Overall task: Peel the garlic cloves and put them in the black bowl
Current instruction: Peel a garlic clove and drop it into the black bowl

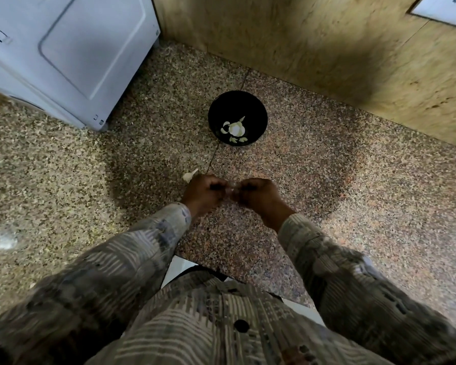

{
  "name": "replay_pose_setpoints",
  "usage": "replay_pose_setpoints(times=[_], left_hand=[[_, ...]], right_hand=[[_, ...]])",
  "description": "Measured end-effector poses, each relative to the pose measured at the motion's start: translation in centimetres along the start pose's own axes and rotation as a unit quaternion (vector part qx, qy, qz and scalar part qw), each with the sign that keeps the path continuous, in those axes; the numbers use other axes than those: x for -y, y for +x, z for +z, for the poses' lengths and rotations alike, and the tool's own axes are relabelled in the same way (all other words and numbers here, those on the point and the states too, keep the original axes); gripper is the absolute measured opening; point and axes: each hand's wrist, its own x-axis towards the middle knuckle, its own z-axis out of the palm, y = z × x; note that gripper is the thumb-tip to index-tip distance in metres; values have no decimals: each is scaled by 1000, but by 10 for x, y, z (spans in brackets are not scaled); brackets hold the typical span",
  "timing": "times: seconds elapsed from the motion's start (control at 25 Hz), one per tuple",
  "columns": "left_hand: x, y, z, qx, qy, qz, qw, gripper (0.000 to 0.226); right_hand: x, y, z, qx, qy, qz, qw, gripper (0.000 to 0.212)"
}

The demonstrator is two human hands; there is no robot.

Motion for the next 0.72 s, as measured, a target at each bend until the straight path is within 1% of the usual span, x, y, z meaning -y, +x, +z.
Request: replay_pose_setpoints(times=[0.04, 0.08, 0.12, 0.16, 0.2, 0.24, 0.28, 0.32, 0.36, 0.4, 0.44, 0.48, 0.52, 0.56, 0.6, 0.64, 0.68, 0.72], left_hand=[[-6, -5, 1, 2, -111, -61, 992, 8], [-12, -12, 0, 1, -189, -95, 977, 6], [-18, -19, -1, 7, -232, -118, 965, 9], [-23, -27, -3, 25, -274, -150, 950, 14], [-29, -36, -4, 44, -312, -192, 930, 18], [-36, -44, -4, 50, -348, -233, 907, 19], [-40, -51, 0, 41, -367, -253, 894, 18], [-45, -59, 5, 17, -362, -238, 901, 16], [-51, -69, 13, -23, -329, -187, 925, 12], [-57, -78, 20, -74, -269, -104, 955, 8], [-62, -87, 26, -120, -192, -9, 974, 5], [-68, -96, 31, -152, -118, 73, 979, 4], [-71, -103, 34, -175, -74, 118, 975, 4], [-76, -108, 37, -185, -84, 120, 972, 4], [-84, -114, 39, -177, -153, 81, 969, 8], [-93, -118, 40, -148, -260, 25, 954, 12], [-101, -123, 43, -107, -367, -26, 924, 14], [-110, -130, 45, -79, -451, -59, 887, 15]], right_hand=[[1, -9, 2, 9, 67, 3, 998, 5], [0, -18, 4, 9, 69, -35, 997, 4], [-2, -24, 5, -10, -4, -120, 993, 5], [-3, -30, 2, -28, -121, -230, 965, 8], [-4, -34, -1, -32, -230, -344, 910, 13], [-6, -36, -8, -30, -304, -424, 852, 18], [-8, -38, -14, -23, -319, -453, 832, 19], [-7, -43, -16, -19, -285, -438, 852, 17], [-3, -49, -19, -19, -182, -358, 916, 13], [6, -57, -23, 0, -24, -224, 974, 10], [15, -66, -27, 55, 133, -87, 986, 9], [20, -73, -32, 109, 238, 1, 965, 10], [23, -79, -38, 141, 275, 29, 951, 12], [24, -84, -43, 153, 266, 7, 952, 12], [23, -91, -47, 140, 231, -61, 961, 12], [22, -97, -49, 111, 191, -143, 965, 11], [20, -102, -52, 87, 163, -205, 961, 12], [20, -107, -55, 79, 156, -237, 956, 15]])
